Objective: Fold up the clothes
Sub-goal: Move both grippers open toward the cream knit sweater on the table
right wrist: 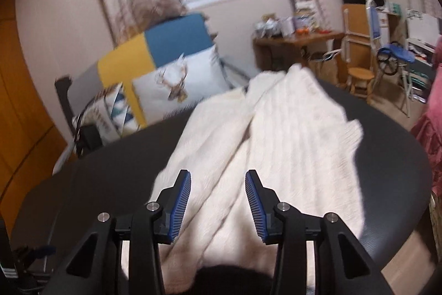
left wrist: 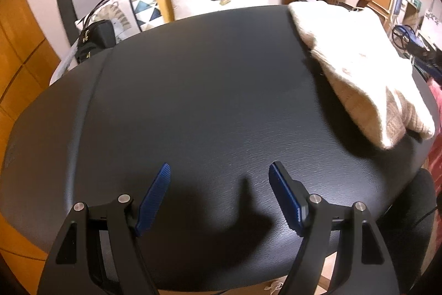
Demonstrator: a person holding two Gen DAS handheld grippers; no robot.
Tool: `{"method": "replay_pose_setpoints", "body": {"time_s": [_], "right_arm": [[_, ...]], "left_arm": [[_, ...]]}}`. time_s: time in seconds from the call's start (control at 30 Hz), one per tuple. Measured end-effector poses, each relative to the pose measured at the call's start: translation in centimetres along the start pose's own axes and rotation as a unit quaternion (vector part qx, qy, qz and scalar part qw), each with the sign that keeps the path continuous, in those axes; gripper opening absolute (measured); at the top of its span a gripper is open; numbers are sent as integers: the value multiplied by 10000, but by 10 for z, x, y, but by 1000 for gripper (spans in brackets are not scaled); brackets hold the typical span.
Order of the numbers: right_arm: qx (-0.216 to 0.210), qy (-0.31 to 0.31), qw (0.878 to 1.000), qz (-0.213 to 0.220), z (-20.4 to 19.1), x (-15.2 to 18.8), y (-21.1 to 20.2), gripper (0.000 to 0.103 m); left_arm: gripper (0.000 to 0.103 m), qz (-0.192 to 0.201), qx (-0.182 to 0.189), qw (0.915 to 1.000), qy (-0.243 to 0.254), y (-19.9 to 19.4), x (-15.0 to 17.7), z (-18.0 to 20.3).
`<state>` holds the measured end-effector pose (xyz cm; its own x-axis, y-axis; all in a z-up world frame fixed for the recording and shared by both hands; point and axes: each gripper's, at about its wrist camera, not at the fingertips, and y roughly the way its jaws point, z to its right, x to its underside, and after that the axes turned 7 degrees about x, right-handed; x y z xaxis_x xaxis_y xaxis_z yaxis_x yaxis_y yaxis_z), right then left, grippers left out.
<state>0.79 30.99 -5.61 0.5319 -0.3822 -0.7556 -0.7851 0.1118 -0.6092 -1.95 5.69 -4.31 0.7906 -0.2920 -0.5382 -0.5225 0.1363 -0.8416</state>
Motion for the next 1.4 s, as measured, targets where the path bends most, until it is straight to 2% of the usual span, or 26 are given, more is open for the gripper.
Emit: {"method": "replay_pose_setpoints", "body": {"time_s": [0.13, 0.27, 0.37, 0.63, 0.8, 1.03, 1.4], "right_arm": [[-221, -74, 9996, -144, -15, 11, 5, 42], [-412, -234, 9987, -161, -27, 6, -11, 42], [-164, -407, 9988, -198, -42, 1, -24, 42], [752, -75, 9971, -63, -41, -11, -47, 42], [844, -144, 9963, 47, -46, -9, -58, 42], [878, -152, 9960, 54, -55, 3, -66, 42], [922, -223, 9954, 164, -64, 5, -74, 42]], "left_arm": [[77, -52, -56, 9999, 74, -1, -5, 2], [77, -60, -179, 9998, 103, -5, -9, 0], [77, 35, -259, 9995, 152, -10, -14, 1], [77, 315, 43, 9990, 330, -17, -35, 27], [77, 366, 206, 9978, 505, -18, -44, 48], [77, 496, 271, 9975, 417, -21, -51, 59], [77, 870, 164, 9960, -120, -36, -57, 41]]}}
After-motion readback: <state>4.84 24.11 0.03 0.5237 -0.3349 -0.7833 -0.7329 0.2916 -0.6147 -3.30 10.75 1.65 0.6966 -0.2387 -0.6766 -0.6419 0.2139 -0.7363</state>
